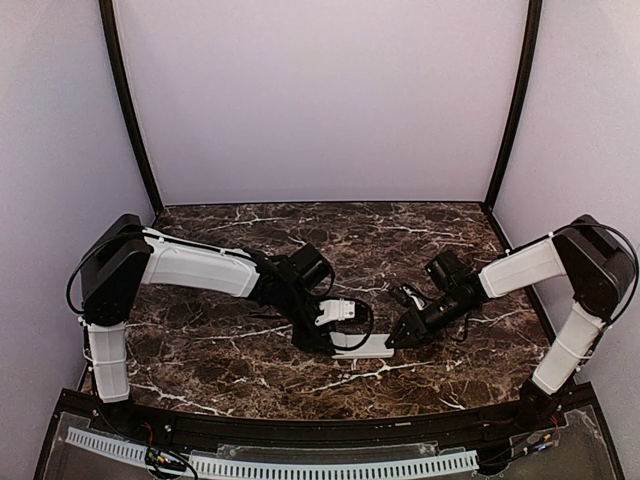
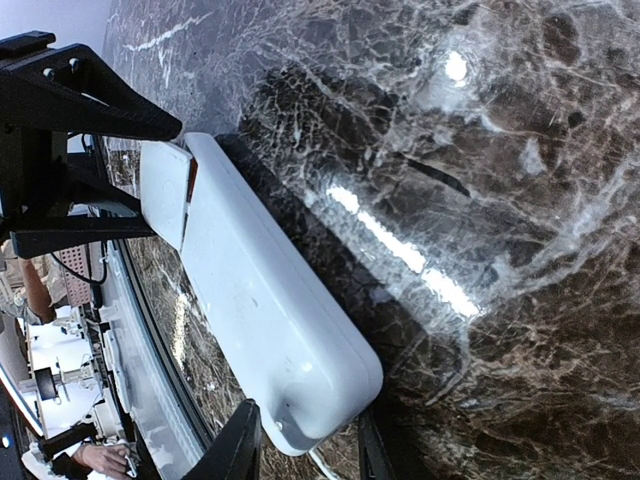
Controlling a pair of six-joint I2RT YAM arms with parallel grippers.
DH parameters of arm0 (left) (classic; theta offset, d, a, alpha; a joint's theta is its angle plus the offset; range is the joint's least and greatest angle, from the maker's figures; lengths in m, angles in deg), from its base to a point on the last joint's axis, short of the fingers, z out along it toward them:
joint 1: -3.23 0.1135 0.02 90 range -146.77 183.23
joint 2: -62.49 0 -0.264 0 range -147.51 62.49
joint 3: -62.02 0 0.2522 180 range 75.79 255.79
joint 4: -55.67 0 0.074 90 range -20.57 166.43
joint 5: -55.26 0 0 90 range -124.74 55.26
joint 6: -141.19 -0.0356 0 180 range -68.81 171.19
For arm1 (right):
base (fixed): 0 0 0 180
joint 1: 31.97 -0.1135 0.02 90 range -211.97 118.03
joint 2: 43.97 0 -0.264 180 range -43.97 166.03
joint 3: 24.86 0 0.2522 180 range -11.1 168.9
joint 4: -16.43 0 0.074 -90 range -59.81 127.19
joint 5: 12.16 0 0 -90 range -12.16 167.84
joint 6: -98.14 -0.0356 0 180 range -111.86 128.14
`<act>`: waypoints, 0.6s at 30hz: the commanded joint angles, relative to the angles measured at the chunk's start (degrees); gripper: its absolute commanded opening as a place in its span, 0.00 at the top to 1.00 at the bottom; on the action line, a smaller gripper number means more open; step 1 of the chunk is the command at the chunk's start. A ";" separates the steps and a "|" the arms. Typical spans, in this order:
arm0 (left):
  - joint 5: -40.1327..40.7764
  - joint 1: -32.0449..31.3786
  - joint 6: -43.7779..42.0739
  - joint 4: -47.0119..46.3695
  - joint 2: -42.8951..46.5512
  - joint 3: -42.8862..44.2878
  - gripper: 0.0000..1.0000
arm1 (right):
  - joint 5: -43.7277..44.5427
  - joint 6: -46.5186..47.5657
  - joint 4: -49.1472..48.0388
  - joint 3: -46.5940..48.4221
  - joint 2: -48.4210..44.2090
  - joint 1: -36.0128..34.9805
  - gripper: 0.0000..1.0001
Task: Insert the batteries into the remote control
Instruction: Place the battery cover on the remote control without the battery cover.
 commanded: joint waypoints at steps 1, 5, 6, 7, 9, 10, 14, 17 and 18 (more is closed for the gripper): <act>-1.94 0.22 0.61 1.33 0.89 -0.47 0.60 | 0.43 0.17 -0.41 -0.59 1.06 0.17 0.67; -2.57 0.19 0.70 1.54 0.49 -0.43 0.60 | 0.25 0.21 -0.55 -0.59 1.13 0.16 0.67; -2.60 0.22 0.74 1.47 0.34 -0.40 0.59 | 0.21 0.19 -0.55 -0.59 1.06 0.16 0.67; -2.42 0.24 0.76 1.40 0.22 -0.27 0.59 | 0.25 0.21 -0.50 -0.59 1.01 0.18 0.67; -2.01 0.17 0.79 1.40 -0.33 0.10 0.59 | 0.25 0.16 -0.58 -0.63 1.10 0.16 0.67; -1.97 0.23 0.67 1.46 -0.61 0.36 0.59 | 0.21 0.21 -0.57 -0.67 1.12 0.17 0.67; -1.46 0.23 -0.10 2.37 -1.43 1.59 0.59 | 0.24 0.31 -0.61 -0.61 1.22 0.16 0.67; -0.14 0.18 -1.32 4.78 -2.08 3.08 0.59 | 0.17 0.22 -0.59 -0.58 1.30 0.16 0.67; -0.02 0.14 -1.63 5.34 -2.24 3.89 0.59 | 0.13 0.16 -0.59 -0.59 1.35 0.16 0.67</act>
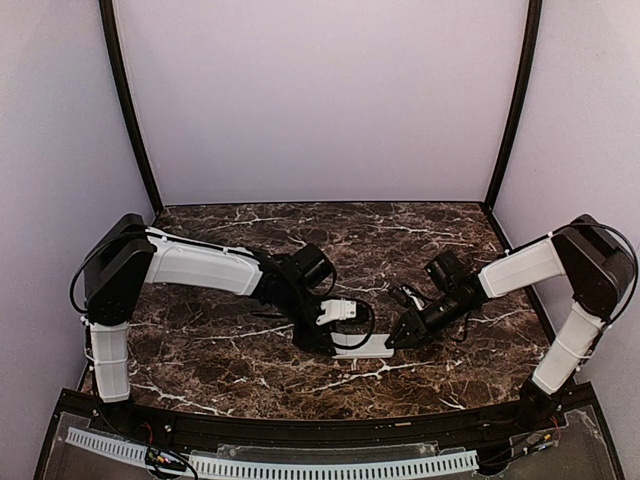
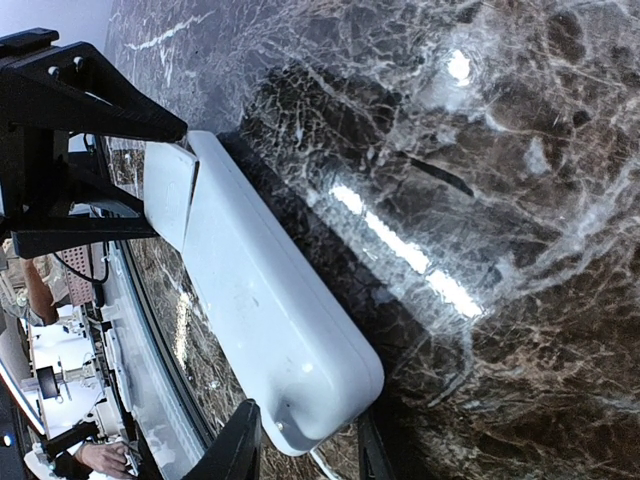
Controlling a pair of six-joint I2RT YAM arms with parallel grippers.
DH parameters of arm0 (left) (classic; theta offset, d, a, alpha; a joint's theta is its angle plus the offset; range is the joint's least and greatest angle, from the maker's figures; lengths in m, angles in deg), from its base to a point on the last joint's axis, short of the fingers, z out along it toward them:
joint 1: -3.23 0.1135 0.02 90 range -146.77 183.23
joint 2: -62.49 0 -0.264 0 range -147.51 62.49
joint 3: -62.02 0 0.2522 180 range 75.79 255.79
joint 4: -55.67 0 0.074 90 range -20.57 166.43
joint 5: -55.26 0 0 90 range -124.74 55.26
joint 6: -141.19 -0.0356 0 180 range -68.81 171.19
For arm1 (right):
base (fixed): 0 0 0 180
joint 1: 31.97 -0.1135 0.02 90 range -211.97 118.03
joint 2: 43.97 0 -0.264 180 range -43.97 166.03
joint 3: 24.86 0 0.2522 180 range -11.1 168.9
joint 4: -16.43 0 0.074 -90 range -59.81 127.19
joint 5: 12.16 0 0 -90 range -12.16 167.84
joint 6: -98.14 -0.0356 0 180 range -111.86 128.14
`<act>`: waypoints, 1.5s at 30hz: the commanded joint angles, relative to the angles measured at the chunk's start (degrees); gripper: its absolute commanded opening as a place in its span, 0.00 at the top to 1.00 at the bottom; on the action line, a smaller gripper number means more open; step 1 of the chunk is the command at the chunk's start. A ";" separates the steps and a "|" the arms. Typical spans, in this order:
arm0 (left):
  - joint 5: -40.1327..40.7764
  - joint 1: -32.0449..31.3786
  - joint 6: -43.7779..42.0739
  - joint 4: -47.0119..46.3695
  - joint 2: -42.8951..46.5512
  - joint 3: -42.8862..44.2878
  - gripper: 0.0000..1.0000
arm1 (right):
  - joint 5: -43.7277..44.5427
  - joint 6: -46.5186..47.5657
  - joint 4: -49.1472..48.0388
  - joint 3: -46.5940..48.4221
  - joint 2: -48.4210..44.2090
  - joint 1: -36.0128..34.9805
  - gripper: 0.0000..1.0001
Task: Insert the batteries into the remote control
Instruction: Place the battery cover on the remote control without the battery cover.
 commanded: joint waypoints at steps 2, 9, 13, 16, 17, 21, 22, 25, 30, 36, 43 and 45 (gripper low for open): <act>1.05 0.04 -2.32 5.50 -1.47 3.88 0.60 | 0.52 0.23 -0.49 -0.55 1.17 0.21 0.67; 0.35 -0.14 -2.57 6.81 -2.54 5.56 0.60 | 0.35 0.15 -0.62 -0.50 1.22 0.17 0.67; -0.84 -0.13 -2.14 6.00 -2.98 4.56 0.56 | 0.40 0.23 -0.72 -0.59 1.33 0.17 0.67; -1.19 -0.11 -2.02 5.03 -3.02 3.63 0.54 | 0.24 0.19 -0.68 -0.58 1.47 0.16 0.67; -1.05 -0.13 -1.99 4.91 -2.98 3.30 0.53 | 0.24 0.23 -0.69 -0.59 1.46 0.18 0.67; -0.24 -0.11 -2.09 4.71 -2.94 2.85 0.50 | 0.31 0.21 -0.68 -0.59 1.48 0.20 0.67; -0.18 -0.15 -2.17 4.70 -2.92 2.79 0.50 | 0.31 0.19 -0.70 -0.59 1.49 0.16 0.67; -0.01 -0.15 -2.73 4.82 -2.94 2.50 0.49 | 0.35 0.25 -0.68 -0.59 1.44 0.22 0.67; -1.45 -0.12 -4.40 4.97 -3.02 2.42 0.50 | 0.53 0.41 -0.72 -0.57 1.55 0.23 0.67; -3.26 -0.15 -5.22 5.60 -3.54 3.66 0.50 | 0.37 0.32 -0.93 -0.36 2.01 0.21 0.67; -4.18 -0.22 -3.60 6.75 -4.59 4.39 0.48 | 0.00 0.32 -0.94 -0.41 1.89 0.16 0.68; -3.54 -0.13 -3.47 6.71 -4.56 4.25 0.46 | 0.02 0.32 -0.86 -0.41 1.81 0.22 0.68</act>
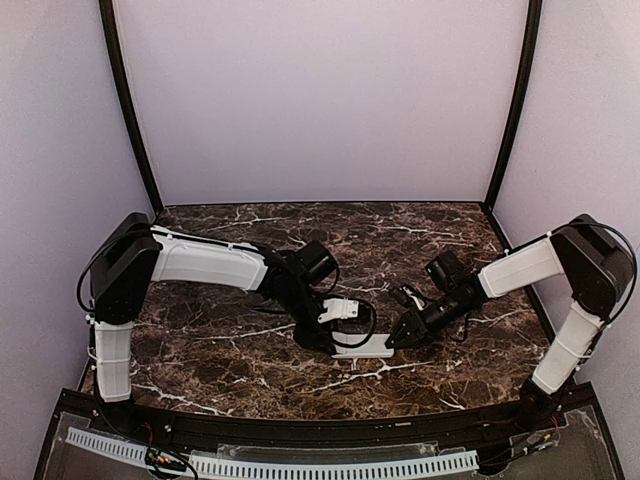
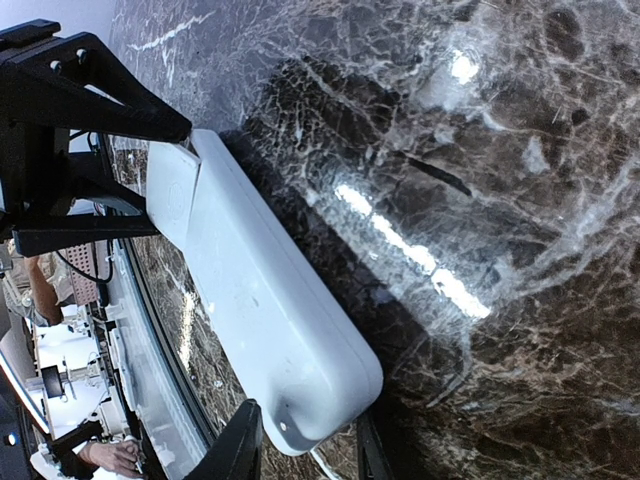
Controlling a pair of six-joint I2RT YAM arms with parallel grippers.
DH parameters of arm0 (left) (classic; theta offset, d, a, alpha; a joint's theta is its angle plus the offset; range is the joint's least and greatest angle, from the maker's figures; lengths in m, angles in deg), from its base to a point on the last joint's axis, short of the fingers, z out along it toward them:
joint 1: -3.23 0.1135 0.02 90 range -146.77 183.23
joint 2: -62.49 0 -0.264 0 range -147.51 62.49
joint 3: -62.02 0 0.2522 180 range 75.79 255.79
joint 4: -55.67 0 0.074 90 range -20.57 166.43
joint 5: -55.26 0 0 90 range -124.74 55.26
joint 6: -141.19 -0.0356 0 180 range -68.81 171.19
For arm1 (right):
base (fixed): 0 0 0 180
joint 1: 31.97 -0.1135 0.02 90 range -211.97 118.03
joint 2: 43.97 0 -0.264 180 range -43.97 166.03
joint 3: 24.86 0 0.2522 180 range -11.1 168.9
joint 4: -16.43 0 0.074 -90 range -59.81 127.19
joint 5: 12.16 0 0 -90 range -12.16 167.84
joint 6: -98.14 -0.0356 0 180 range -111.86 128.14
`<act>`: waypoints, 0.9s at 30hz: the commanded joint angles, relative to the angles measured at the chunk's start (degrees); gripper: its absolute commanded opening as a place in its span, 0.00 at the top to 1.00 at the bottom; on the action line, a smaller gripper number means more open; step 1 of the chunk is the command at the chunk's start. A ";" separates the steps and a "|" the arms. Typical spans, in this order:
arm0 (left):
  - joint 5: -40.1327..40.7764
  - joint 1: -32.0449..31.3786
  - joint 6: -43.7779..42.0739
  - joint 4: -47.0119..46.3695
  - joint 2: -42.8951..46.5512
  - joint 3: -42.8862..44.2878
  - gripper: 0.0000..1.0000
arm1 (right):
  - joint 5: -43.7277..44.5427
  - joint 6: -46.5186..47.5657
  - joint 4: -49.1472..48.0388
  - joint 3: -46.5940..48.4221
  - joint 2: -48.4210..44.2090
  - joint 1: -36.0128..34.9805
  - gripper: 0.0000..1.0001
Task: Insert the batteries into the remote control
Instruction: Place the battery cover on the remote control without the battery cover.
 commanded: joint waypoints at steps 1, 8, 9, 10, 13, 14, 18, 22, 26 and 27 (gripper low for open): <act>-1.64 -0.59 0.65 1.88 -2.11 -0.20 0.45 | 0.84 0.32 -0.63 -0.39 1.36 -0.16 0.68; 0.48 -0.46 0.40 2.80 -2.12 -0.22 0.40 | 0.88 0.41 -0.43 -0.39 1.28 -0.17 0.68; 0.80 -0.44 0.39 2.93 -2.15 -0.22 0.39 | 0.92 0.39 -0.37 -0.41 1.27 -0.16 0.68; 0.97 -0.50 0.43 2.93 -2.12 -0.22 0.38 | 0.92 0.41 -0.30 -0.40 1.29 -0.17 0.68; 1.32 -0.44 0.47 2.90 -2.03 -0.15 0.35 | 0.94 0.41 -0.37 -0.41 1.22 -0.17 0.67; 1.41 -0.39 0.47 2.88 -2.02 -0.10 0.34 | 1.00 0.41 -0.33 -0.41 1.21 -0.14 0.67; 1.93 -0.36 0.62 3.05 -1.97 0.25 0.28 | 1.17 0.46 -0.17 -0.33 1.06 -0.16 0.67; 3.18 -0.25 1.43 2.97 -0.99 -0.04 0.21 | 1.27 0.42 0.17 -0.41 0.57 -0.11 0.65; 4.03 0.13 3.44 0.04 3.36 -3.01 0.17 | 1.01 0.40 0.53 -0.49 -0.17 -0.16 0.64; 4.46 0.22 3.80 -0.57 4.14 -4.50 0.15 | 1.00 0.41 0.61 -0.50 -0.28 -0.09 0.64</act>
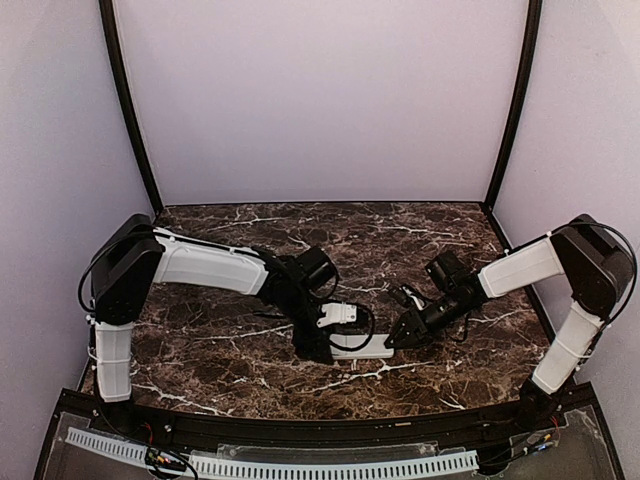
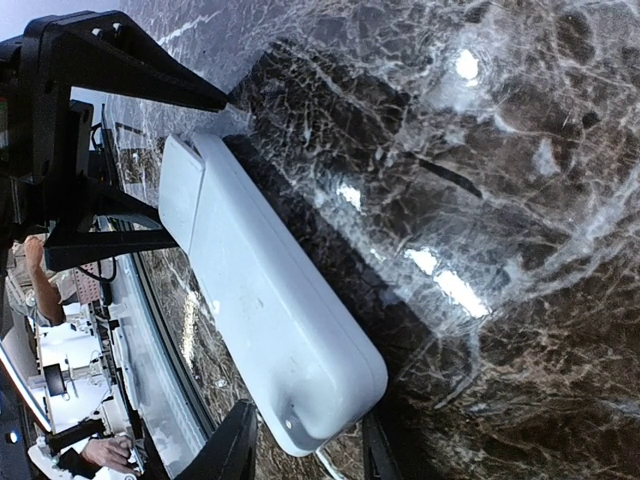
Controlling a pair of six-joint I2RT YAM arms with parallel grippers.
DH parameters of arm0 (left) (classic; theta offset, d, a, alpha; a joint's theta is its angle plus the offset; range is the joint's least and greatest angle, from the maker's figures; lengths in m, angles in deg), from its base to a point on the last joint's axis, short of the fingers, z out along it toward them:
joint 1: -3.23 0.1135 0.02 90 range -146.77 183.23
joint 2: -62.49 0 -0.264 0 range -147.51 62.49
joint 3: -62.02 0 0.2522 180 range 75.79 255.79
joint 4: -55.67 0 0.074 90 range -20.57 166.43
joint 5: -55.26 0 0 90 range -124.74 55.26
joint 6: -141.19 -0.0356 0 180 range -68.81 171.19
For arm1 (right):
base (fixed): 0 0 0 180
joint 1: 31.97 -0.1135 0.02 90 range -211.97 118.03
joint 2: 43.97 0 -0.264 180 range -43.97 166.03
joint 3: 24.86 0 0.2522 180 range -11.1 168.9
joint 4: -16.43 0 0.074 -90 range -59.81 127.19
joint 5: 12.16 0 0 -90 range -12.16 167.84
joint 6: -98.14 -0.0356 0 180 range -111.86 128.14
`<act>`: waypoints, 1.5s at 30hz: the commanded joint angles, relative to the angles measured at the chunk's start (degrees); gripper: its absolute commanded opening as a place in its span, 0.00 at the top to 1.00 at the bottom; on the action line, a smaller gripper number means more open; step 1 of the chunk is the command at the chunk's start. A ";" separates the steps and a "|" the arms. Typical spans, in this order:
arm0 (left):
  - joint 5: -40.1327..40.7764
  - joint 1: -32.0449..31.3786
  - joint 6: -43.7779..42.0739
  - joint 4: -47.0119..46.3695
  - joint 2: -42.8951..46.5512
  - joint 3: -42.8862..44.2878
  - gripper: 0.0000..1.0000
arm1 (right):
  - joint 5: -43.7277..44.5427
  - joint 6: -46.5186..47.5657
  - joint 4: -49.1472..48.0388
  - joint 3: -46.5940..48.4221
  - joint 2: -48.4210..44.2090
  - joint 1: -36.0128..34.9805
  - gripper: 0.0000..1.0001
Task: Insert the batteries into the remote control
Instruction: Place the battery cover on the remote control without the battery cover, then load the battery cover onto the remote control without the battery cover.
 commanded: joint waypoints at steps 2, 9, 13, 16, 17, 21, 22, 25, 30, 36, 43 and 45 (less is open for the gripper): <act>2.97 0.58 3.30 -1.55 7.35 -5.69 0.13 | 1.24 0.29 0.64 -0.50 -0.50 -0.15 0.64; 5.96 1.23 11.04 -8.76 16.02 -13.68 0.04 | -0.28 0.10 0.34 -0.89 -0.80 -0.13 0.64; 11.44 1.61 21.28 -18.71 21.88 -20.64 0.10 | -1.53 -0.23 -0.19 -1.97 -1.36 -0.11 0.66; 14.52 1.60 30.42 -23.53 25.23 -24.02 0.17 | -1.90 -0.40 -0.48 -2.86 -1.99 -0.17 0.66; 15.38 1.60 35.25 -24.40 26.48 -24.95 0.17 | -2.09 -0.42 -0.61 -3.13 -2.12 -0.15 0.66; 17.00 1.39 47.18 -25.86 28.77 -26.92 0.21 | -2.71 -0.59 -1.45 -3.64 -1.93 -0.11 0.66; 17.02 1.34 51.17 -25.95 28.56 -27.04 0.23 | -2.97 -0.66 -1.61 -3.66 -1.81 -0.16 0.66; 16.72 0.43 56.53 -25.90 26.83 -26.57 0.29 | -3.28 -0.68 -1.90 -3.58 -1.51 -0.13 0.66; 18.01 -1.99 61.19 -23.12 20.78 -22.21 0.41 | -3.54 -0.78 -1.96 -3.88 -1.69 -0.17 0.66; 19.41 -5.12 62.21 -20.57 16.15 -17.82 0.47 | -3.80 -0.83 -2.06 -4.18 -1.86 -0.15 0.67; 20.97 -5.22 63.31 -19.26 14.04 -16.75 0.55 | -4.00 -0.86 -2.08 -4.34 -1.88 -0.12 0.67; 20.92 -5.22 63.33 -18.84 13.36 -16.40 0.56 | -3.99 -0.83 -2.09 -4.37 -1.87 -0.16 0.67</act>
